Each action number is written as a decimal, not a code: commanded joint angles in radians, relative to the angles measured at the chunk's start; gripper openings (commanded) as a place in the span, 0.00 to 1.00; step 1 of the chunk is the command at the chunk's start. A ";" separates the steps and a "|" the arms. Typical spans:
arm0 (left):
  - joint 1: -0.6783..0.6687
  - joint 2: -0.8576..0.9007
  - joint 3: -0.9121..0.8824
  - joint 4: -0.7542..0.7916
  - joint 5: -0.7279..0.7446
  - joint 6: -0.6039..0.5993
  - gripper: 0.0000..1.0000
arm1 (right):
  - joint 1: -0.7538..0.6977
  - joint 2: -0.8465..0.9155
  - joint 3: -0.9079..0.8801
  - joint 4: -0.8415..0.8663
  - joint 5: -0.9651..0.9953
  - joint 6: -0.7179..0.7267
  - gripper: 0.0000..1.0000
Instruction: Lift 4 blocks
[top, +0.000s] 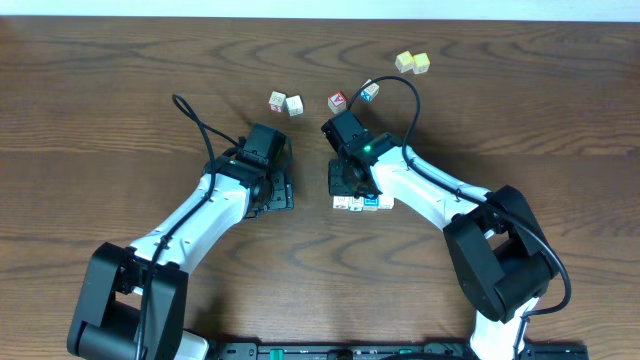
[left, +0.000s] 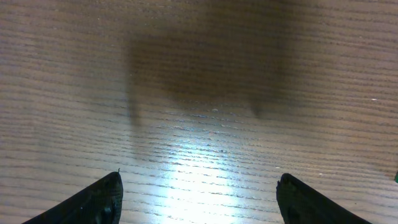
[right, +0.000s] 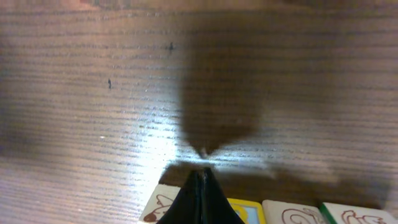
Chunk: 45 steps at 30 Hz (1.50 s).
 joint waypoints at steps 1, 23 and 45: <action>0.002 0.000 -0.009 -0.002 -0.013 -0.013 0.79 | 0.007 0.005 0.013 0.010 0.058 0.014 0.01; 0.002 0.000 -0.009 -0.003 -0.013 -0.013 0.79 | -0.068 0.005 0.012 -0.077 0.056 0.003 0.01; 0.002 0.000 -0.009 -0.002 -0.013 -0.013 0.79 | -0.068 0.005 0.012 -0.076 0.017 0.006 0.01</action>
